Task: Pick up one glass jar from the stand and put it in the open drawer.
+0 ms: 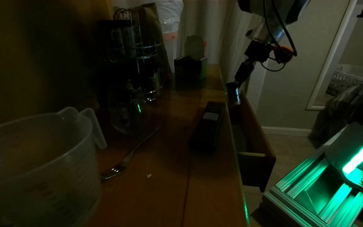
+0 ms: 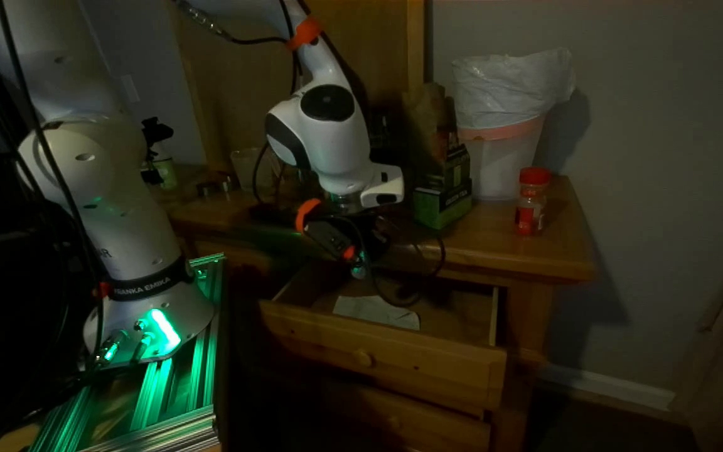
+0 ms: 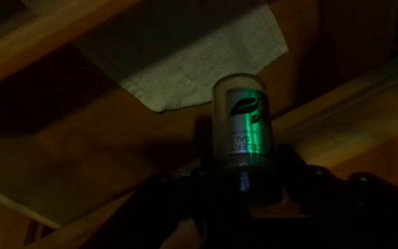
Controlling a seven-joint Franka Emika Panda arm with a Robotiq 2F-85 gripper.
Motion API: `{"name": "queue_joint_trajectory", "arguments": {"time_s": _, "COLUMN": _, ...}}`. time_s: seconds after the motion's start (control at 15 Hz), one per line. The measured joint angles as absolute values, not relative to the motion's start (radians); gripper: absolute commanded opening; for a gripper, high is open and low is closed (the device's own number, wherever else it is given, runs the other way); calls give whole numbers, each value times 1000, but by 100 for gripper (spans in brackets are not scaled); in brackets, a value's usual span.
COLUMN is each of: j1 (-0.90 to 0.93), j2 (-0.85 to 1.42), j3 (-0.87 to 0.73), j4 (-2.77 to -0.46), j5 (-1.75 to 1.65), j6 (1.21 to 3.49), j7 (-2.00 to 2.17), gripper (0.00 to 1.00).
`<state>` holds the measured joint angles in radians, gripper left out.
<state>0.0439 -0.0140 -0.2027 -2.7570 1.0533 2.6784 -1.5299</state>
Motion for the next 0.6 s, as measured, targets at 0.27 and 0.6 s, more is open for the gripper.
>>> {"name": "queue_joint_trajectory", "arguments": {"time_s": 0.27, "j1": 25, "j2": 62, "j3": -223, "j4": -2759, "j5": 1151, "j6": 2727, "j7": -1617, "gripper": 23}}
{"name": "queue_joint_trajectory", "arguments": {"time_s": 0.6, "j1": -11, "j2": 116, "j3": -227, "j4": -2746, "j5": 1351, "j6": 2681, "j7": -1785, "gripper": 23}}
